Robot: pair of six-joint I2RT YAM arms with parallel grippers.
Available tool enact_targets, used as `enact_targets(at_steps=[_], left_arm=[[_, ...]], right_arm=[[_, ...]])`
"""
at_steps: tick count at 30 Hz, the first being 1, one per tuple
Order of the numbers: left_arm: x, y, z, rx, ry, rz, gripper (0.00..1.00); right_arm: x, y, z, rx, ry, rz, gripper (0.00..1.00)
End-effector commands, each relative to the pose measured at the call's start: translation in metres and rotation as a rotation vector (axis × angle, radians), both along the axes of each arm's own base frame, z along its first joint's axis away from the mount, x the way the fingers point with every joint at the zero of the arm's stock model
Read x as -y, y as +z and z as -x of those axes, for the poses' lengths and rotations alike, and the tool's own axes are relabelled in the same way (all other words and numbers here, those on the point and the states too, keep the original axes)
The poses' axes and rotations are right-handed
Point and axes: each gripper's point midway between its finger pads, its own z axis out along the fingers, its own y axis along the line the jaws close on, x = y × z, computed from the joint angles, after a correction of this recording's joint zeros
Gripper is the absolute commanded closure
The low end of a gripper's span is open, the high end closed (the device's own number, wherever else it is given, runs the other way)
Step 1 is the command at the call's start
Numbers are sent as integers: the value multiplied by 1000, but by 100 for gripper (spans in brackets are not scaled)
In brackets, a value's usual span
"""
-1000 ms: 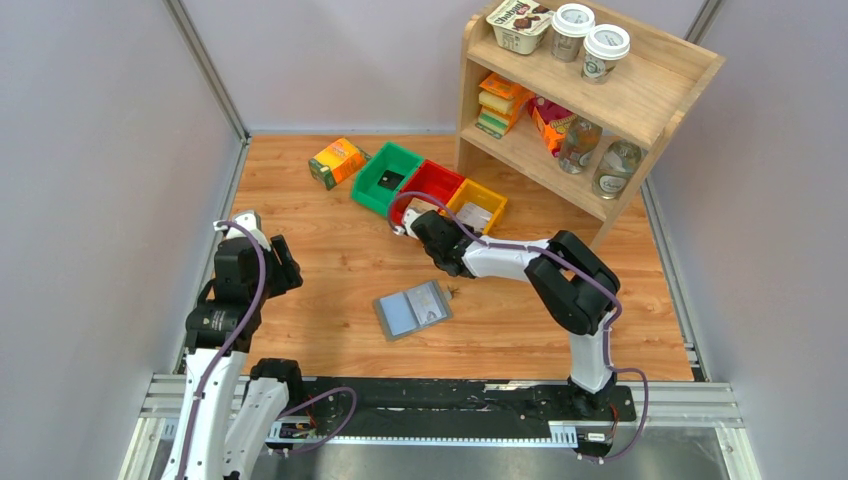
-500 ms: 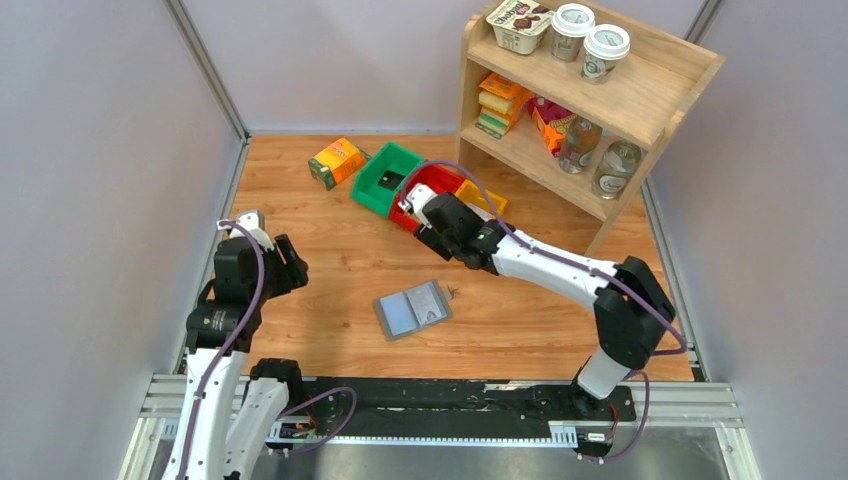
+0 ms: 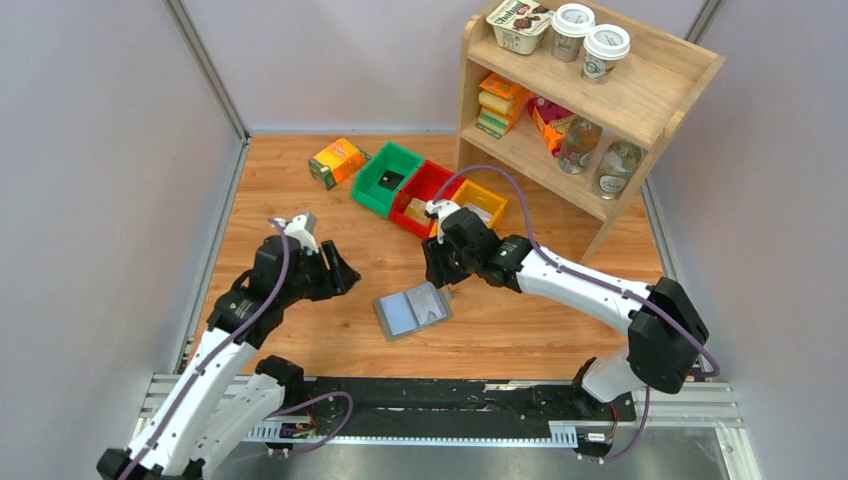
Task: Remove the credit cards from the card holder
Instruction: Place the credit card in the storage box.
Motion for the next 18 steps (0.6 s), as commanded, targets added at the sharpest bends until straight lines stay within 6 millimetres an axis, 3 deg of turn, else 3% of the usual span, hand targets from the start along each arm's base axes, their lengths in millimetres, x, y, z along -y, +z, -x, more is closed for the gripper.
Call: enact_targets(at_steps=[1, 6, 18], left_arm=[[35, -5, -8, -3, -32, 47, 40], [63, -31, -5, -84, -80, 27, 47], [85, -90, -1, -223, -110, 23, 60]], right_arm=[[-28, -5, 26, -167, -9, -190, 53], [-28, -30, 30, -224, -38, -171, 57], [-21, -82, 33, -307, -95, -82, 59]])
